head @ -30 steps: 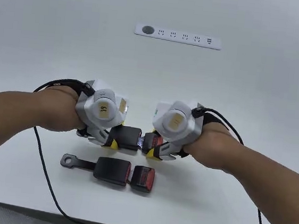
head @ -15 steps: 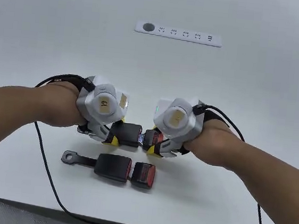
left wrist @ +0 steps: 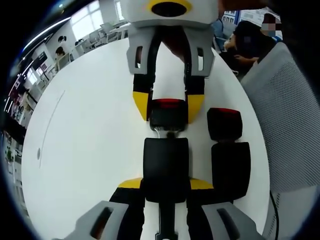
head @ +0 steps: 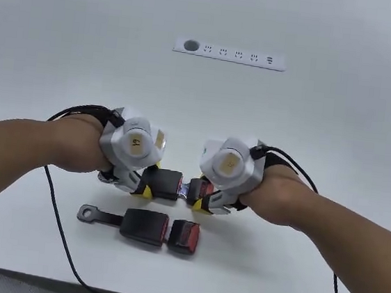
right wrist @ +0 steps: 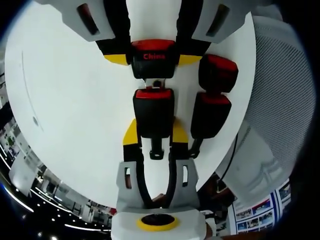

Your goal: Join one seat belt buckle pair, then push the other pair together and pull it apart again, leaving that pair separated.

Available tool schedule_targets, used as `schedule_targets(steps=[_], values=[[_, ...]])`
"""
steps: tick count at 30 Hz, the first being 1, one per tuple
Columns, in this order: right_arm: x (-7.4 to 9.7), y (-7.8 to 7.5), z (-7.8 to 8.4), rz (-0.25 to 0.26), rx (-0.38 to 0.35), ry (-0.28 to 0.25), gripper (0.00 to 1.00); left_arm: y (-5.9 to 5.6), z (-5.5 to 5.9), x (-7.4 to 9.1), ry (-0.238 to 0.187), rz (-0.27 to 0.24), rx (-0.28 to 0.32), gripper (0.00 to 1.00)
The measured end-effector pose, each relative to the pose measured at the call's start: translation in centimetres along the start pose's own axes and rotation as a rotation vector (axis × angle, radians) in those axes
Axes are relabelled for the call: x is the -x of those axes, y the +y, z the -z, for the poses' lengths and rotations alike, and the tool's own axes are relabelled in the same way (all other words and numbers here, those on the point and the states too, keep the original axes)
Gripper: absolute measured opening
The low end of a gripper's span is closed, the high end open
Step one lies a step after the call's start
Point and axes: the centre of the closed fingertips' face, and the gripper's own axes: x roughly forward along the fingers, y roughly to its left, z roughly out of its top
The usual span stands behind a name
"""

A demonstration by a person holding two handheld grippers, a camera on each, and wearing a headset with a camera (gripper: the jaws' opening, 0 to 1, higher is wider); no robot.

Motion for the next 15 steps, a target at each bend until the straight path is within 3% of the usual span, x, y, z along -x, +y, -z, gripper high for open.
schedule_targets(steps=[4, 11, 15], values=[[0.3, -0.1, 0.4, 0.001, -0.013, -0.010, 0.31, 0.3, 0.3, -0.1, -0.011, 0.000, 0.011, 0.31], [0.4, 0.1, 0.6, 0.000, -0.021, -0.028, 0.31, -0.1, -0.1, -0.3, -0.017, 0.011, 0.004, 0.32], [0.9, -0.1, 1.5, 0.000, -0.025, -0.024, 0.32, -0.1, -0.1, -0.2, -0.014, 0.012, 0.004, 0.32]])
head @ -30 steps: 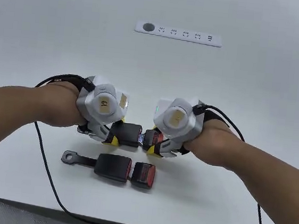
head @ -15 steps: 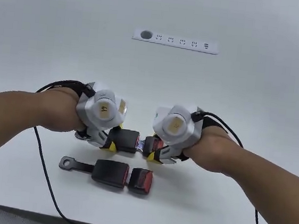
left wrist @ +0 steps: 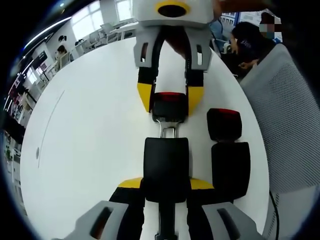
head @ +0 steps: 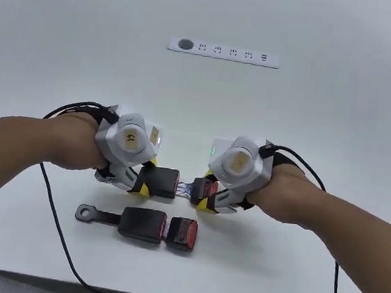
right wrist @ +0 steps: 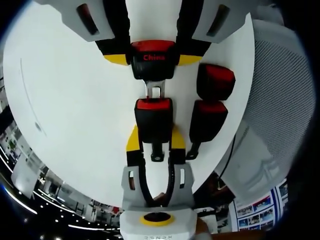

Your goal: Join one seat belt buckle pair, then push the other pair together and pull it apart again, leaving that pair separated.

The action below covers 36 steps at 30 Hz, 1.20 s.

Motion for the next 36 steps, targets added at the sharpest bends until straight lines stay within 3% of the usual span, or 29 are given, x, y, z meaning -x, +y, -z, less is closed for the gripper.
schedule_targets(steps=[4, 16, 20, 29, 32, 36], values=[[0.2, -0.1, 1.5, 0.003, -0.008, 0.009, 0.32, 0.1, 0.0, 0.1, -0.004, -0.003, 0.002, 0.32], [4.0, 0.1, 5.8, 0.036, -0.034, 0.056, 0.32, 0.1, 0.1, 0.1, 0.009, -0.004, -0.001, 0.32], [4.3, -0.3, 7.5, 0.045, -0.047, 0.073, 0.33, 0.0, 0.1, 0.0, 0.001, -0.005, -0.001, 0.32], [4.9, 0.1, 8.4, 0.048, -0.071, 0.087, 0.33, 0.0, -0.1, 0.0, 0.018, -0.004, -0.011, 0.33], [5.1, 0.1, 8.1, 0.066, -0.064, 0.096, 0.35, -0.2, -0.3, 0.1, 0.028, -0.009, -0.048, 0.33], [4.9, -0.5, 8.3, 0.096, -0.065, 0.110, 0.40, -0.1, -0.2, 0.2, 0.040, -0.017, -0.042, 0.34]])
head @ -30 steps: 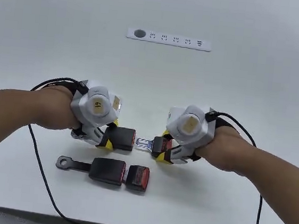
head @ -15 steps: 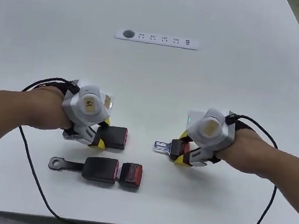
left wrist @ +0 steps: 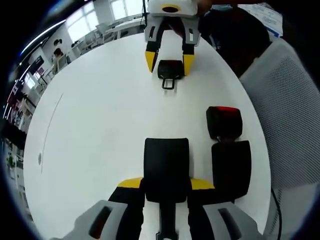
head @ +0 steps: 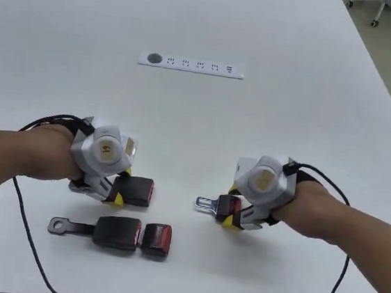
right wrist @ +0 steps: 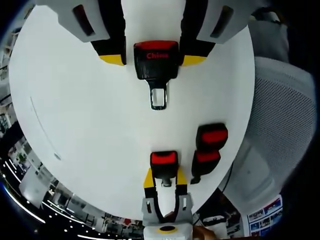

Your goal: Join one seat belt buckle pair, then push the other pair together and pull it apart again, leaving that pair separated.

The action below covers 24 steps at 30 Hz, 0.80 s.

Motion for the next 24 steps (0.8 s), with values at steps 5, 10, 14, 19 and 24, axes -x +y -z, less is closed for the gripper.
schedule_targets(steps=[5, 10, 14, 19, 24], values=[[0.4, 0.3, -0.4, 0.037, 0.022, 0.017, 0.46, 0.0, 0.2, 0.0, -0.004, -0.013, 0.069, 0.38], [2.0, -0.1, -1.4, 0.121, 0.008, -0.022, 0.49, 0.8, 0.7, 0.6, -0.016, -0.073, 0.062, 0.54], [3.0, -0.1, -2.3, 0.159, -0.047, -0.079, 0.51, 2.0, 1.0, 2.8, -0.060, -0.158, 0.113, 0.56], [4.0, 1.6, -3.0, 0.169, -0.123, -0.139, 0.53, 1.0, 1.6, 5.2, -0.138, -0.217, 0.212, 0.61], [4.8, 3.7, -3.5, 0.181, -0.162, -0.188, 0.59, -1.4, 3.5, 6.0, -0.154, -0.235, 0.274, 0.69]])
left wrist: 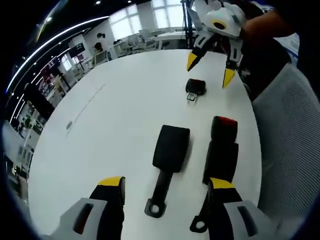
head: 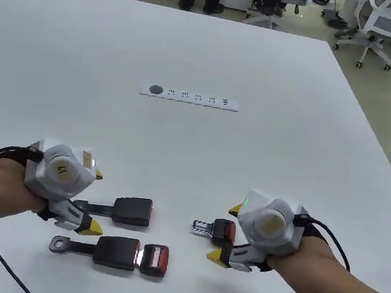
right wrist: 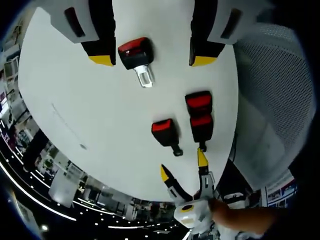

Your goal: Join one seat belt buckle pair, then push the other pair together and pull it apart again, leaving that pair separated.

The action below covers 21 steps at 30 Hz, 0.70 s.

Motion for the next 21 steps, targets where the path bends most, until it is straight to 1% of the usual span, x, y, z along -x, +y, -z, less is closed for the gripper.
schedule_targets(steps=[1, 4, 5, 6, 8, 10, 12, 13, 15, 16, 17, 18, 19, 20, 21], values=[[0.1, 0.3, 0.0, 0.002, -0.013, -0.012, 0.61, -0.1, 0.2, 0.6, -0.018, -0.017, 0.035, 0.71], [0.8, 0.6, 0.5, 0.031, -0.053, -0.029, 0.68, -0.5, 0.9, 1.7, -0.054, -0.051, 0.072, 0.76], [1.1, 1.0, 0.5, 0.032, -0.068, -0.030, 0.69, -0.8, 1.2, 2.1, -0.065, -0.055, 0.079, 0.79], [1.3, 1.1, 0.8, 0.034, -0.078, -0.031, 0.71, -1.1, 1.3, 2.4, -0.068, -0.060, 0.083, 0.81], [1.3, 1.1, 1.7, 0.047, -0.103, -0.036, 0.75, -1.6, 2.0, 2.7, -0.067, -0.070, 0.090, 0.85], [1.6, 1.5, 2.3, 0.050, -0.129, -0.041, 0.76, -2.2, 2.1, 3.1, -0.080, -0.081, 0.107, 0.87], [1.7, 1.7, 2.9, 0.059, -0.146, -0.049, 0.78, -2.6, 2.4, 3.4, -0.091, -0.092, 0.125, 0.89], [2.1, 1.8, 2.9, 0.063, -0.152, -0.050, 0.79, -2.8, 2.5, 3.6, -0.101, -0.097, 0.131, 0.90], [2.2, 1.8, 3.3, 0.074, -0.169, -0.059, 0.82, -3.0, 2.7, 3.9, -0.116, -0.111, 0.160, 0.93], [2.5, 1.8, 3.3, 0.083, -0.184, -0.075, 0.83, -3.0, 3.1, 4.0, -0.127, -0.115, 0.176, 0.94], [2.6, 1.8, 3.3, 0.090, -0.201, -0.085, 0.87, -3.1, 3.3, 4.3, -0.138, -0.122, 0.205, 0.95], [2.8, 1.8, 3.5, 0.094, -0.213, -0.094, 0.90, -3.5, 3.0, 4.7, -0.142, -0.128, 0.222, 0.96], [2.7, 1.7, 3.5, 0.097, -0.212, -0.100, 0.93, -3.3, 3.2, 4.9, -0.161, -0.144, 0.247, 0.99], [2.8, 1.6, 3.5, 0.107, -0.210, -0.112, 0.98, -3.0, 3.7, 4.9, -0.175, -0.149, 0.266, 1.00], [3.0, 1.6, 3.3, 0.116, -0.205, -0.126, 0.99, -3.1, 3.9, 5.0, -0.192, -0.153, 0.290, 1.00]])
